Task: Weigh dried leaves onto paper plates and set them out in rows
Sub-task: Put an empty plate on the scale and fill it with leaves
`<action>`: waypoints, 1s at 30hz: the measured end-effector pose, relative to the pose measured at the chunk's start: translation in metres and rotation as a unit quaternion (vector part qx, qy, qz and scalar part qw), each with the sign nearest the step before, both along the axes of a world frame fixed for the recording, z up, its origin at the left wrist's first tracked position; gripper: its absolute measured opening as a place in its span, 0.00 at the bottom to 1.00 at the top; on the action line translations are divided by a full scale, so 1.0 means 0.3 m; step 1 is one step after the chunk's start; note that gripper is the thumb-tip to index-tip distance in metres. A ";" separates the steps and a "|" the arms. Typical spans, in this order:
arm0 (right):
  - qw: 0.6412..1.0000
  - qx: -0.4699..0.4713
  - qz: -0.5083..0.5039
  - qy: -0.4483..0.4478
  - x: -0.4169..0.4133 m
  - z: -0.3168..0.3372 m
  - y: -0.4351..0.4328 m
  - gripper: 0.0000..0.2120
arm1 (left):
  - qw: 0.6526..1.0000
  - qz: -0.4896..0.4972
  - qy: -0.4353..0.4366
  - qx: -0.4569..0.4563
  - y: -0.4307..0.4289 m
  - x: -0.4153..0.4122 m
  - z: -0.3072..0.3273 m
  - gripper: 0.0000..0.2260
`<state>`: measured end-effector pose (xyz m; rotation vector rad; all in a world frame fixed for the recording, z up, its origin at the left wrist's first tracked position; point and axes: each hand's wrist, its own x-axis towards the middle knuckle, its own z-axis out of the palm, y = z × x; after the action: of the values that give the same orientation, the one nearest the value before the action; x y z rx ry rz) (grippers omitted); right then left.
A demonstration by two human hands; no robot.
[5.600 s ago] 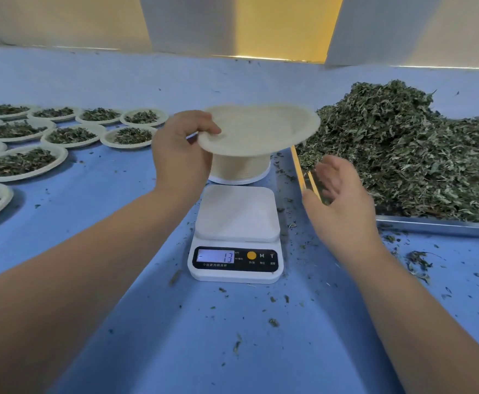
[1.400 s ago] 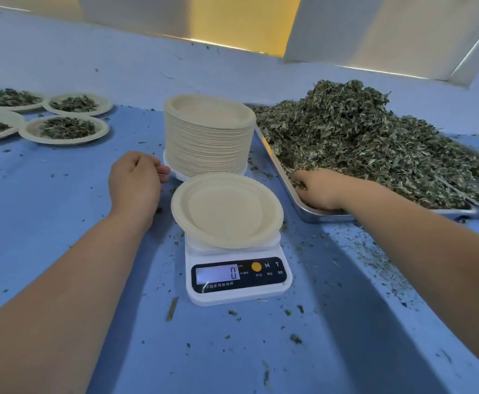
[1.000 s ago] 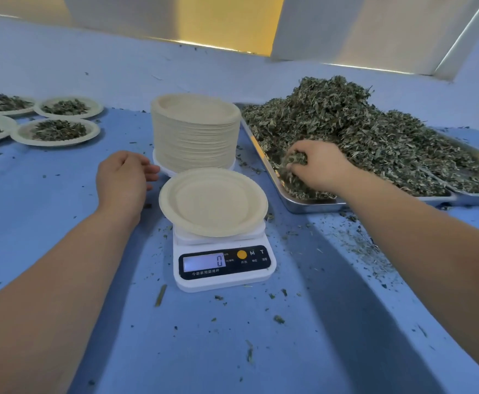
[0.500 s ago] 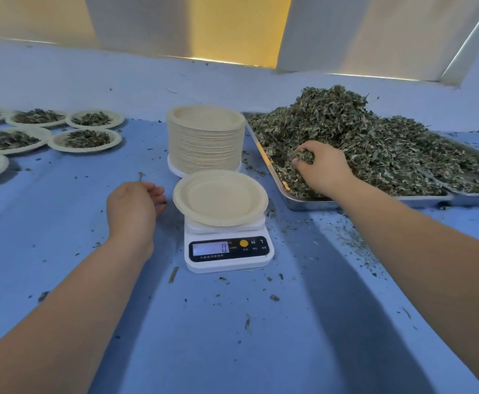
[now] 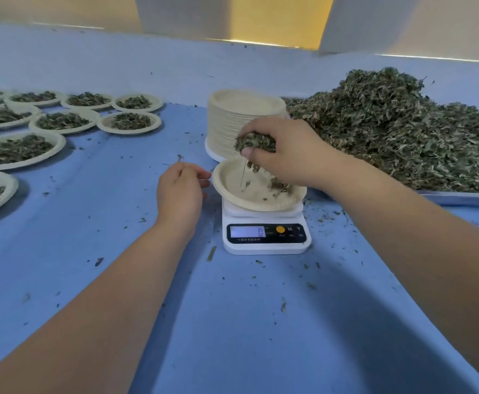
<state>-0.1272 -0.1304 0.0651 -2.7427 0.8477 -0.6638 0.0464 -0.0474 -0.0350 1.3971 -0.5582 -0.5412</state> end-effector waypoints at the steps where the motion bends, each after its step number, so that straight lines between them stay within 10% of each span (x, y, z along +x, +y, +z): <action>1: 0.998 0.002 0.004 0.066 0.006 -0.015 0.003 0.13 | 1.000 0.000 -0.001 0.003 0.001 -0.001 -0.001 0.11; 14: 0.993 0.091 -0.001 0.076 -0.046 -0.021 0.016 0.23 | 0.999 -0.008 -0.040 0.021 0.010 -0.018 0.008 0.11; 23: 0.970 0.065 -0.160 -0.174 -0.228 -0.135 -0.094 0.24 | 0.998 -0.018 -0.045 0.027 0.026 -0.027 0.019 0.11; 27: 0.959 0.008 -0.284 -0.020 -0.337 -0.200 -0.157 0.12 | 0.998 -0.021 -0.050 0.029 0.026 -0.030 0.020 0.11; 30: 0.949 0.018 -0.294 0.117 -0.350 -0.233 -0.172 0.25 | 0.998 -0.023 -0.046 0.025 0.023 -0.026 0.018 0.11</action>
<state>-0.2322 -0.1821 -0.0047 -2.5570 1.7459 -0.3991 0.0387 -0.0404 -0.0297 1.4661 -0.6556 -0.5327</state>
